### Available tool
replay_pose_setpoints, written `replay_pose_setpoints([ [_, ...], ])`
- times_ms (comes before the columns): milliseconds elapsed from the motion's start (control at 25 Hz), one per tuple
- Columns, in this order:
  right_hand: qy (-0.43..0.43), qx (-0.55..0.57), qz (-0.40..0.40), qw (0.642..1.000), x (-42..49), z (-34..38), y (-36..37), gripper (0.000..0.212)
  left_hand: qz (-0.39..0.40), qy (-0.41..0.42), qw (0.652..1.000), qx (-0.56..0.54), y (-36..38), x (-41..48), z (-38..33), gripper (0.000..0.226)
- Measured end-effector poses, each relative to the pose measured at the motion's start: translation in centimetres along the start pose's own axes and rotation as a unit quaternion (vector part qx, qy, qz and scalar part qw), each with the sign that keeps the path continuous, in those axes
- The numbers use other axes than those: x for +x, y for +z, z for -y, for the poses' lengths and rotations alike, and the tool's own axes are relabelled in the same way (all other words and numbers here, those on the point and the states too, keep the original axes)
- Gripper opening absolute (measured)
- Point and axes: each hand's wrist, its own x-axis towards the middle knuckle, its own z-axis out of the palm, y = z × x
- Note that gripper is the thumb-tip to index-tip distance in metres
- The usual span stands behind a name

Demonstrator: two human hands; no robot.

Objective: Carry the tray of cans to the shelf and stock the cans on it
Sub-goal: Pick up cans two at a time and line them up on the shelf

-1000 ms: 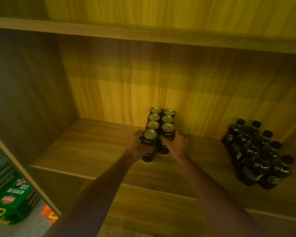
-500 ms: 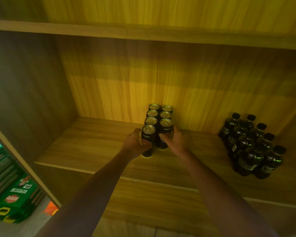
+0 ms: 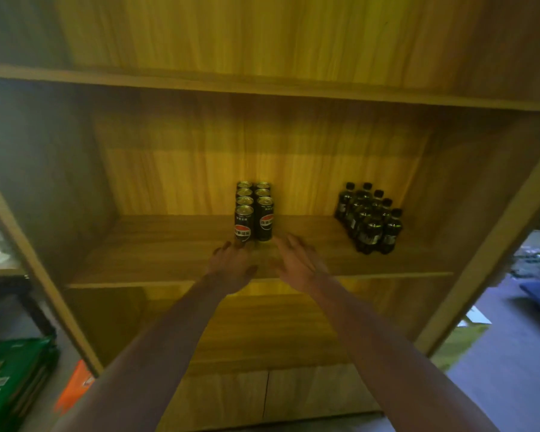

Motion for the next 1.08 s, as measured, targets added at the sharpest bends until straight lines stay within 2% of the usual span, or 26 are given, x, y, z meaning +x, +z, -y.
replay_pose_setpoints([
  [120, 0.005, -0.018, -0.012, 1.000, -4.6, 1.8, -0.3, 0.065, 0.001, 0.017, 1.000, 0.009, 0.6, -3.6, -0.4, 0.058],
  [280, 0.015, -0.010, 0.018, 1.000, -8.4, 3.6, 1.5, 0.065, 0.020, 0.009, 1.000, 0.004, 3.4, -7.8, 0.4, 0.058],
  [480, -0.030, 0.003, 0.080, 0.996, -9.4, 6.7, 9.9, 0.057, 0.063, -0.053, 0.996, -0.043, 10.9, -11.9, 3.4, 0.055],
  [640, -0.085, 0.026, 0.193, 0.977, -12.0, 10.2, 24.0, 0.054, 0.166, -0.145, 0.972, -0.086, 23.0, -18.1, 8.5, 0.052],
  [720, -0.112, 0.033, 0.240, 0.964, -14.8, 11.6, 32.2, 0.056, 0.192, -0.196, 0.956, -0.103, 30.3, -22.5, 11.4, 0.051],
  [920, -0.131, 0.070, 0.326, 0.934, -22.8, 13.9, 54.7, 0.056, 0.212, -0.333, 0.906, -0.149, 50.9, -33.8, 17.2, 0.042],
  [1080, -0.126, 0.068, 0.359, 0.922, -27.8, 14.1, 73.4, 0.068, 0.173, -0.441, 0.856, -0.207, 69.2, -41.2, 21.0, 0.044],
])
